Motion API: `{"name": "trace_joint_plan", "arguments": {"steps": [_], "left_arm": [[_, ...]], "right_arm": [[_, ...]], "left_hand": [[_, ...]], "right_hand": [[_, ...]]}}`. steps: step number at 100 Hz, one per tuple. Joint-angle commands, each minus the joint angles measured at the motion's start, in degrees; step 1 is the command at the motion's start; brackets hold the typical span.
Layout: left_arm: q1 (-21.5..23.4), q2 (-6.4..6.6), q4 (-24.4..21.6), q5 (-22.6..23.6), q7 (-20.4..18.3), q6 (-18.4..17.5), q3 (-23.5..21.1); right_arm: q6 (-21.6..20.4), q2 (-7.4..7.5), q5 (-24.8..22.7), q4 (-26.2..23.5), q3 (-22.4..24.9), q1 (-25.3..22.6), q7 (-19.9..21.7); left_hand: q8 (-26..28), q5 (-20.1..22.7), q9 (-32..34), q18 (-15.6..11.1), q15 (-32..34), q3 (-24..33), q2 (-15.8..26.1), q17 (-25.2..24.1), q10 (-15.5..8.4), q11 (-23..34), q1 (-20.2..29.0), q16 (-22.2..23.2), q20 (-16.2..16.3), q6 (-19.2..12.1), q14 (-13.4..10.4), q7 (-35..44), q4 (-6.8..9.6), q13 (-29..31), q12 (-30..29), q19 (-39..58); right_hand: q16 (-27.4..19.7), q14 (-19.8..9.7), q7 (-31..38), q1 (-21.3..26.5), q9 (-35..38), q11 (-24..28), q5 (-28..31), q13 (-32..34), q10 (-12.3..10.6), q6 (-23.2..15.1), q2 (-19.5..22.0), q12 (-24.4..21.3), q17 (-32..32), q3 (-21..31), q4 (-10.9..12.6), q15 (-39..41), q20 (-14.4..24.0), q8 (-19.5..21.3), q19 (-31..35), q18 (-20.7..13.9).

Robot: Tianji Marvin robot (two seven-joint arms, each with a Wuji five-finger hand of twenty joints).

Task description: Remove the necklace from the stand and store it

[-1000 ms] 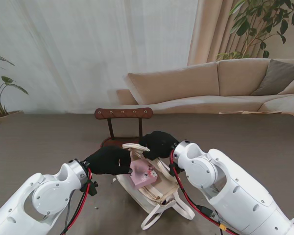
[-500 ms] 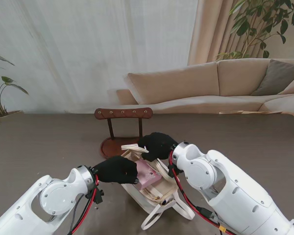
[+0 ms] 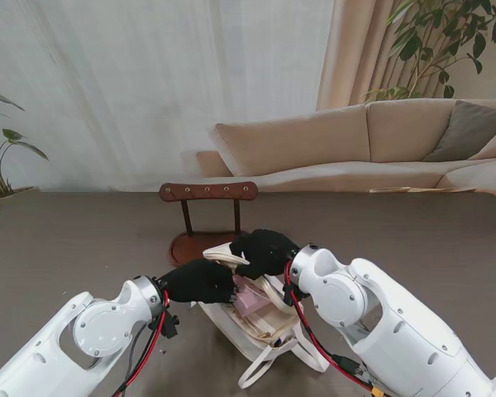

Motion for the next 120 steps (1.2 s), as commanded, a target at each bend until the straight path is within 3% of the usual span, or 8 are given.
{"name": "trace_joint_plan", "arguments": {"steps": [1, 19, 32, 66, 90, 98, 100, 120], "left_arm": [[0.11, -0.4, -0.49, -0.89, -0.88, 0.09, 0.05], [-0.4, -0.34, 0.19, -2.0, -1.62, 0.54, 0.63], [0.17, -0.06, -0.61, -1.87, -2.77, 0.94, -0.05], [6.27, 0.44, -7.1, 1.61, -3.85, 1.73, -6.7], [11.61, -0.44, -11.23, 5.72, 1.31, 0.31, -13.02], [12.78, -0.96, -11.63, 7.0, 4.04, -0.29, -14.62], [12.99, -1.06, -11.67, 7.29, 4.55, -0.33, -14.94], [12.52, -1.92, -8.65, 11.41, 10.01, -0.61, -15.95]], "right_arm": [[-0.83, -0.06, -0.25, -0.91, -0.68, -0.65, 0.91], [-1.1, -0.07, -0.4, -1.45, -1.13, -1.25, 0.57], [-1.77, 0.14, -0.89, -1.75, -1.06, -1.81, 0.86], [-3.79, 0.63, -1.91, -1.11, -1.47, -2.51, 1.63], [-6.83, 1.12, -3.31, -0.52, -1.53, -2.83, 2.22], [-7.62, 1.19, -3.45, -0.31, -1.47, -3.02, 2.17], [-7.79, 1.2, -3.45, -0.26, -1.45, -3.1, 2.14], [-10.11, 1.27, -5.57, 0.48, -1.44, -3.88, 0.6]], "left_hand": [[0.04, -0.46, -2.95, -1.45, -0.8, 0.0, 1.69, -1.15, 1.91, -2.91, -0.42, -0.34, 0.16, 0.84, 5.29, -0.7, 1.16, 1.51, -1.3, 0.57], [-0.01, -0.1, -3.31, -1.26, -1.42, 0.08, 2.0, -0.84, 2.37, -3.46, -0.62, -0.69, 0.31, 1.22, 5.86, -1.55, 1.15, 2.02, -2.58, 0.75], [0.26, 0.31, -3.03, -1.06, -1.37, 0.03, 2.28, -0.28, 2.43, -3.23, -0.77, -0.73, 0.48, 1.35, 5.77, -1.89, 1.12, 2.78, -3.07, 1.07], [0.76, 3.17, 0.05, -1.05, 2.59, 0.26, 2.74, 1.64, 2.37, 0.33, -1.19, 1.08, 0.71, 0.84, 4.63, -1.22, 1.2, 4.13, -0.6, 2.51], [0.7, 1.84, 0.04, -1.63, 6.23, -0.23, 2.26, 1.19, 2.11, 4.0, -0.96, 2.64, 0.49, -0.8, 3.11, -1.58, 1.17, 3.35, 5.32, 2.57], [0.51, 1.01, -0.63, -1.83, 6.82, -0.42, 2.02, 0.74, 1.85, 4.04, -0.85, 3.07, 0.48, -1.46, 2.76, -2.04, 1.16, 2.54, 6.34, 2.31], [0.4, 0.59, -0.95, -1.98, 7.23, -0.83, 2.1, 0.55, 1.75, 3.94, -0.55, 3.37, 0.51, -1.68, 2.59, -2.4, 1.12, 2.1, 7.0, 2.18], [-4.26, -1.34, -3.17, -1.9, 7.6, -2.0, 2.47, -1.69, 1.75, 3.26, 0.1, 4.24, 0.95, -4.23, 2.34, -10.61, 1.48, -0.23, 8.89, 0.65]], "right_hand": [[-0.6, -0.34, 0.99, 2.02, 2.6, -0.76, 0.48, 1.01, 2.29, -7.75, 2.27, -0.61, 9.17, 1.47, 0.38, -0.67, 1.25, -0.72, -0.77, 1.96], [-1.42, 0.23, 0.24, 1.42, 2.19, -1.52, -0.37, 1.02, 2.29, -6.98, 2.28, -1.16, 8.25, 1.49, 0.32, -2.54, 1.22, -1.83, -1.15, 2.05], [-2.9, 1.31, -1.51, -1.9, 0.41, -2.19, -2.46, 0.98, 2.45, -6.29, 2.25, -1.47, 6.43, 1.3, 0.26, -6.0, 1.31, -3.55, -1.47, 2.74], [-6.21, 3.15, -6.37, -11.84, -6.38, -2.09, -4.87, 0.69, 2.41, -4.96, 1.88, -2.37, 1.57, 2.77, 4.71, -16.59, 2.08, -2.94, -2.24, 3.79], [-6.85, 3.35, -10.58, -17.8, -13.14, -2.23, -3.96, -1.77, 2.72, -5.93, 3.69, -3.03, -2.09, -0.91, 9.16, -24.8, 2.76, 0.43, -3.26, 3.22], [-6.11, 3.4, -13.27, -19.92, -14.47, -1.93, -3.26, -2.91, 2.73, -5.85, 4.99, -3.59, -2.98, -2.79, 12.86, -25.93, 3.16, 5.15, -3.58, 3.13], [-6.07, 3.56, -14.63, -20.51, -14.9, -1.97, -3.1, -3.39, 2.78, -5.82, 5.36, -3.74, -3.34, -3.56, 13.81, -26.17, 3.32, 8.12, -3.79, 3.11], [-6.27, 3.77, -15.6, -21.76, -16.7, -2.55, -1.58, -4.86, 3.05, -7.77, 6.41, -4.05, -3.93, -6.16, 13.68, -26.78, 3.49, 9.37, -3.79, 3.21]]}}
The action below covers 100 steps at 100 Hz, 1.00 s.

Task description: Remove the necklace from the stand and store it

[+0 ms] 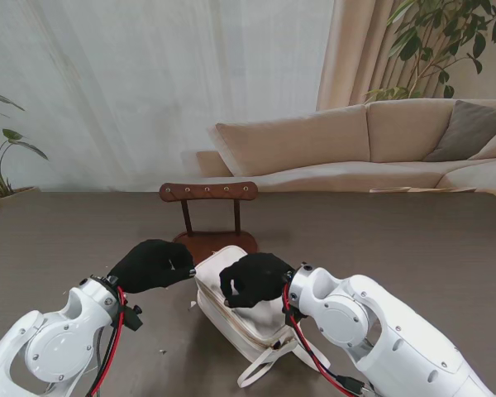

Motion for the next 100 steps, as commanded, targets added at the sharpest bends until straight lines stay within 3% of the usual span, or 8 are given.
{"name": "trace_joint_plan", "arguments": {"steps": [1, 18, 33, 55, 74, 85, 100], "left_arm": [[-0.75, -0.45, 2.06, 1.31, -0.52, 0.11, -0.24], [-3.73, -0.7, 6.95, 2.97, 1.54, 0.67, 1.16], [-6.64, -0.55, 10.91, 5.06, 1.92, 1.1, 2.75], [-11.48, -0.31, 17.03, 4.7, 0.71, 2.16, 6.19], [-15.85, -0.18, 22.46, 3.53, -0.33, 1.68, 9.34], [-17.98, 0.03, 24.87, 3.79, -1.26, 1.57, 11.0], [-21.56, -0.19, 29.3, 2.18, -1.26, 1.27, 13.73]], "right_arm": [[-0.55, 0.07, -1.3, 0.52, -0.35, -1.04, 0.04], [-2.42, -0.03, -6.66, 0.69, 0.09, -1.97, -3.56], [-2.8, 0.17, -11.95, -0.06, 0.77, -2.77, -5.57], [-2.18, 0.24, -16.44, -0.7, 0.99, -3.25, -7.74], [-2.46, 0.45, -17.26, -1.01, 1.5, -3.49, -7.21], [-2.34, 0.68, -17.37, -1.35, 2.22, -3.84, -5.86], [-1.99, 0.98, -18.72, -1.83, 2.45, -4.15, -4.71]], "left_hand": [[-2.08, -1.1, -1.44, -3.14, 2.58, -1.27, 1.85, -2.59, 0.39, -0.18, 0.88, 1.41, 0.51, -2.15, 1.92, -3.59, 1.5, -1.19, 0.97, -1.02], [-6.75, -2.15, -5.04, -2.85, -0.49, 0.48, 3.3, -6.03, 1.07, -2.15, -0.88, 0.89, 1.05, -4.26, 2.96, -15.57, 2.01, -3.69, 0.36, -3.75], [-12.61, -3.65, -7.5, -3.95, -0.96, 3.81, 6.0, -7.61, 0.96, -2.72, -4.62, 1.24, 1.34, -5.57, 2.2, -24.86, 4.84, -5.56, 0.03, -4.73], [-23.1, -11.08, -12.32, -5.22, -1.35, 3.6, 5.94, -10.78, 1.35, -3.35, -4.94, 1.99, 2.11, -9.18, 1.53, -33.6, 4.92, -8.97, 0.55, -6.33], [-26.85, -17.23, -19.04, -7.83, 1.68, 3.71, 4.9, -13.77, 0.76, -3.46, -4.34, 5.01, 2.93, -15.05, -2.21, -36.57, 4.77, -14.49, 2.64, -7.31], [-28.6, -19.56, -21.88, -9.13, 3.96, 2.93, 4.72, -14.95, 0.44, -3.4, -4.2, 6.96, 3.44, -15.6, -4.47, -39.0, 4.6, -16.72, 3.32, -7.83], [-30.09, -20.75, -22.93, -9.44, 4.4, 1.89, 5.25, -15.52, 0.51, -3.28, -4.41, 7.47, 3.78, -15.32, -4.63, -41.31, 4.53, -17.23, 3.52, -7.99]], "right_hand": [[-0.41, 0.79, -0.97, -1.91, -2.27, -1.87, 1.06, -1.81, 1.06, -2.42, 0.86, -1.1, -3.93, -2.21, 1.34, -0.96, 1.88, 0.87, -0.3, 1.68], [-0.59, 0.67, -1.56, -0.94, -6.21, -2.21, 1.42, -2.5, 1.45, -3.91, -1.92, -1.36, -3.98, -1.31, 0.35, -1.03, 1.95, 0.53, -0.14, 1.51], [-0.65, 0.03, -2.63, -1.9, -14.48, -1.59, -2.17, -5.29, 1.86, -5.26, -3.05, -1.74, -4.95, -2.45, 0.81, -0.02, 2.1, 1.73, -0.28, 1.0], [-1.24, 0.13, -4.06, -3.06, -23.64, -2.77, -7.98, -9.75, 3.19, -5.27, -4.0, -3.76, -6.45, -4.73, 0.7, 1.17, 2.45, 2.2, -0.78, 0.93], [-3.0, 1.02, -4.83, -3.55, -24.96, -3.37, -10.35, -12.38, 3.21, -4.64, -3.5, -6.11, -7.83, -6.34, 0.77, -0.41, 2.6, 1.78, -1.74, 1.21], [-4.09, 2.71, -6.24, -3.92, -26.49, -4.11, -12.9, -15.56, 3.07, -4.04, -3.17, -7.08, -10.44, -7.78, 0.62, -2.8, 2.5, 0.94, -3.5, 2.05], [-5.7, 4.56, -8.06, -3.78, -28.73, -5.17, -15.63, -20.12, 2.88, -3.5, -3.31, -7.99, -14.06, -9.23, 0.66, -6.75, 2.35, -0.34, -6.25, 2.91]]}}
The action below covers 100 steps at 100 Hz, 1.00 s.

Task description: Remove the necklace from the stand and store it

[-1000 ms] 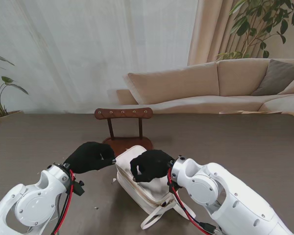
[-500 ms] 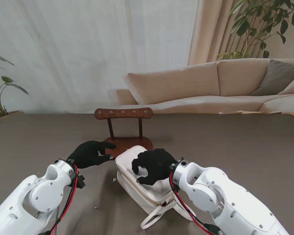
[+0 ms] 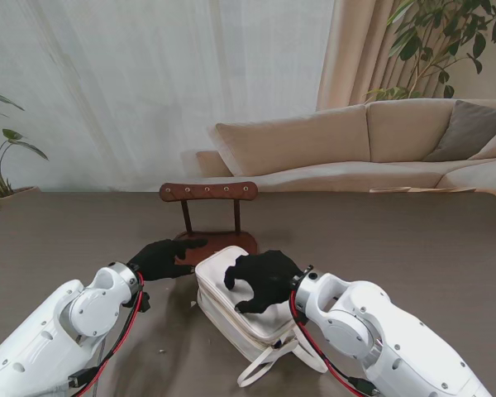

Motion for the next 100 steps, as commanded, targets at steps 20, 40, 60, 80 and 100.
{"name": "trace_joint_plan", "arguments": {"steps": [20, 40, 60, 80, 100], "left_arm": [[-5.56, -1.2, 7.24, -2.88, 0.69, -0.62, 3.72], [-9.71, -2.37, 13.52, -7.15, 2.38, -2.56, 7.18], [-12.9, -3.53, 18.49, -13.96, 1.46, -5.93, 10.02], [-14.99, -4.0, 21.05, -17.62, -0.47, -7.88, 12.13], [-16.72, -4.37, 23.48, -19.97, -2.16, -8.95, 14.57]], "right_arm": [[-0.16, 0.72, -3.99, -0.11, -0.56, -1.01, 0.95], [-1.88, 0.91, -5.57, 1.09, -0.56, -1.58, -0.68], [-3.72, 0.72, -4.28, 2.28, 0.64, -2.18, -2.25], [-4.63, 0.68, -1.49, 2.76, 1.29, -2.16, -0.8], [-5.2, 0.62, -1.22, 3.52, 1.16, -2.15, -1.58]], "left_hand": [[-1.6, -2.63, -1.89, -1.79, 3.28, -0.07, 1.46, -1.09, 0.43, 1.53, -0.76, 2.48, 1.29, -1.44, -0.33, -2.1, 2.41, -0.38, 1.35, -0.45], [-0.9, -1.2, -2.64, -1.72, 5.83, 0.74, 1.18, -0.85, 0.68, 2.77, -0.45, 4.03, 2.03, -3.59, -1.29, -0.5, 2.16, -0.44, 3.01, -0.1], [2.51, 0.17, -5.02, -2.54, 8.64, 1.98, 0.01, -2.24, 0.62, 3.83, 2.12, 4.31, 2.73, -6.05, -3.31, 4.79, 1.82, -2.43, 5.23, -0.67], [2.2, 1.23, -5.26, -3.09, 12.36, 3.09, -0.65, -2.44, 0.5, 5.64, 2.85, 4.31, 3.28, -7.19, -5.41, 4.14, 1.24, -3.37, 7.87, -0.66], [0.84, 2.05, -5.03, -3.1, 14.62, 3.29, -0.99, -2.47, 0.52, 6.61, 4.15, 4.31, 3.44, -8.16, -6.67, 1.71, 1.14, -3.51, 9.51, -0.73]], "right_hand": [[-6.14, 4.6, -2.08, -3.38, -5.35, -1.29, -5.0, -8.41, 0.8, 2.38, -0.61, -1.4, -17.2, -6.67, 0.19, -11.54, 0.82, -2.39, -5.74, 3.88], [-6.05, 3.89, -1.47, -4.22, -3.89, -0.91, -4.29, -7.21, 0.01, 1.84, -3.16, -1.35, -16.94, -4.6, -0.49, -11.19, 1.29, -2.52, -6.03, 3.35], [-5.59, 3.0, 0.57, -3.55, -0.96, 0.09, -1.48, -4.63, -0.59, 0.76, -6.33, -0.81, -15.29, 0.03, -1.15, -9.95, 1.73, -1.96, -4.74, 2.58], [-5.43, 2.62, 1.59, -2.28, -0.2, 0.48, -1.42, -4.29, -1.41, 0.19, -8.33, -0.38, -15.49, 2.01, -1.35, -9.76, 1.61, -1.31, -4.61, 2.38], [-5.28, 2.28, 1.97, -1.97, 0.97, 0.47, -0.84, -3.49, -1.85, -0.3, -9.59, -0.26, -15.2, 3.63, -1.61, -9.52, 1.54, -1.03, -4.41, 2.01]]}}
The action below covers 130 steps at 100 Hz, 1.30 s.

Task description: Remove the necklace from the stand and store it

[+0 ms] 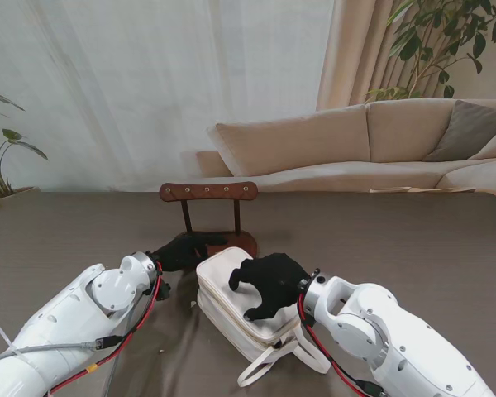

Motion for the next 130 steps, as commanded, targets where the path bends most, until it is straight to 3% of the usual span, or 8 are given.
{"name": "trace_joint_plan", "arguments": {"steps": [1, 28, 38, 44, 70, 91, 108, 130], "left_arm": [[-0.47, -0.89, 0.84, -0.55, -0.9, -0.49, 0.34], [-0.9, -0.76, 0.76, -2.93, -3.71, -0.56, 1.77], [-0.01, -0.43, -0.84, -3.35, -4.63, -0.27, 1.46], [0.75, -0.13, -2.05, -3.04, -4.9, -0.18, 1.16], [5.71, 1.09, -8.68, -0.97, -5.21, 1.03, -2.41], [10.17, 1.99, -14.38, 0.19, -6.13, 2.76, -5.8], [13.29, 2.49, -17.64, 1.74, -6.39, 3.85, -7.72], [16.57, 2.82, -20.62, 1.78, -7.09, 6.02, -9.66]], "right_arm": [[-0.45, 0.08, -0.06, 1.52, -0.69, -0.91, 1.31], [-1.06, 0.08, 0.09, 1.8, -0.29, -0.9, 1.18], [-1.17, 0.13, -0.02, 1.75, -0.14, -0.8, 1.42], [-1.18, 0.14, -0.07, 1.76, -0.08, -0.8, 1.48], [-1.45, 0.48, -1.53, 1.6, 0.23, -1.17, 2.28], [-1.32, 0.92, -2.76, -0.25, 1.12, -2.46, 4.71], [-0.57, 1.1, -2.23, -1.93, 1.45, -3.6, 6.67], [-0.44, 1.39, -5.23, -2.61, 0.8, -4.14, 6.66]], "left_hand": [[-0.86, 0.41, -1.16, -1.59, 2.57, 1.32, -0.98, -1.13, 0.5, 1.11, 1.15, 1.59, 0.94, -3.05, -1.79, -1.69, 1.12, -0.85, 1.12, 0.1], [2.29, 6.93, 1.18, -0.69, 2.57, 1.6, -1.2, -0.78, 0.49, 2.77, 2.49, 1.59, 0.99, -0.96, -1.09, 4.38, 0.73, 0.37, 3.15, 0.03], [6.82, 12.52, 3.2, -0.17, 1.95, 1.87, -1.52, -0.03, 0.12, 3.8, 2.69, 1.59, 0.65, 1.79, -0.51, 12.62, 0.4, 1.68, 4.38, 0.15], [13.45, 15.45, 4.91, 0.24, 1.4, -2.98, -4.08, 0.74, -0.62, 4.36, 6.73, 1.59, 0.28, 2.53, -0.11, 19.21, -3.07, 2.71, 4.7, 0.43], [26.49, 19.26, 11.11, 1.56, 0.17, -8.09, -4.74, 3.63, -2.12, 4.94, 11.35, 1.59, -0.79, 6.94, 1.82, 40.63, -2.33, 6.78, 14.15, 1.66], [26.9, 19.27, 15.11, 2.23, -0.7, -7.71, -4.75, 5.44, -2.88, 5.12, 11.64, 1.37, -1.35, 8.95, 2.61, 42.81, -2.42, 9.05, 16.27, 2.17], [27.06, 19.27, 18.14, 2.47, -1.12, -7.05, -4.91, 7.06, -3.2, 4.75, 11.88, 0.71, -2.03, 10.44, 2.62, 43.86, -2.54, 10.87, 16.34, 2.67], [27.62, 18.31, 21.74, 3.07, -1.64, -5.37, -5.08, 7.95, -3.57, 3.41, 12.74, -0.37, -3.58, 14.14, 2.97, 45.89, -3.03, 12.44, 14.93, 3.24]], "right_hand": [[-1.78, -4.26, 1.95, -0.47, 0.79, 0.89, 2.09, 3.06, -1.52, -1.82, -3.17, 0.69, -14.6, 3.41, -1.64, -1.68, 1.47, 1.08, 0.78, 0.53], [-1.75, -4.6, 1.87, -0.14, 1.07, 0.62, 1.96, 3.18, -1.81, -2.31, -4.13, 0.73, -14.71, 4.41, -1.85, -1.86, 1.29, 1.14, 0.75, 0.38], [-1.76, -4.6, 1.69, -0.04, 0.97, 0.52, 1.57, 3.0, -1.96, -2.55, -4.31, 0.74, -14.86, 4.55, -1.89, -2.0, 1.23, 1.1, 0.69, 0.11], [-1.77, -4.59, 1.59, 0.0, 0.79, 0.44, 1.35, 2.8, -1.84, -2.52, -4.32, 0.73, -15.02, 4.63, -1.89, -2.1, 1.19, 1.07, 0.62, 0.11], [-1.95, -4.09, 0.23, -0.63, -0.28, -0.47, 0.21, 1.3, -1.31, -1.79, -2.86, 0.32, -16.4, 3.63, -1.84, -2.85, 0.93, 0.37, -0.2, 0.35], [-3.14, -2.54, -1.77, -2.87, -0.61, -3.06, -0.69, -0.05, 0.51, 1.4, 5.07, -1.42, -18.06, -4.07, -0.5, -5.9, 0.14, -1.26, -3.03, 2.06], [-3.85, -1.39, -3.62, -3.26, -1.89, -5.22, -2.38, -2.1, 1.37, 5.91, 16.71, -2.55, -20.78, -23.24, 3.22, -8.71, 0.08, -3.64, -7.16, 3.9], [-4.46, -1.26, -5.52, -10.98, -5.44, -6.44, -5.88, -5.01, 1.89, 10.17, 13.74, -2.89, -23.22, -17.03, 4.65, -10.66, -0.1, -5.3, -10.28, 4.84]]}}
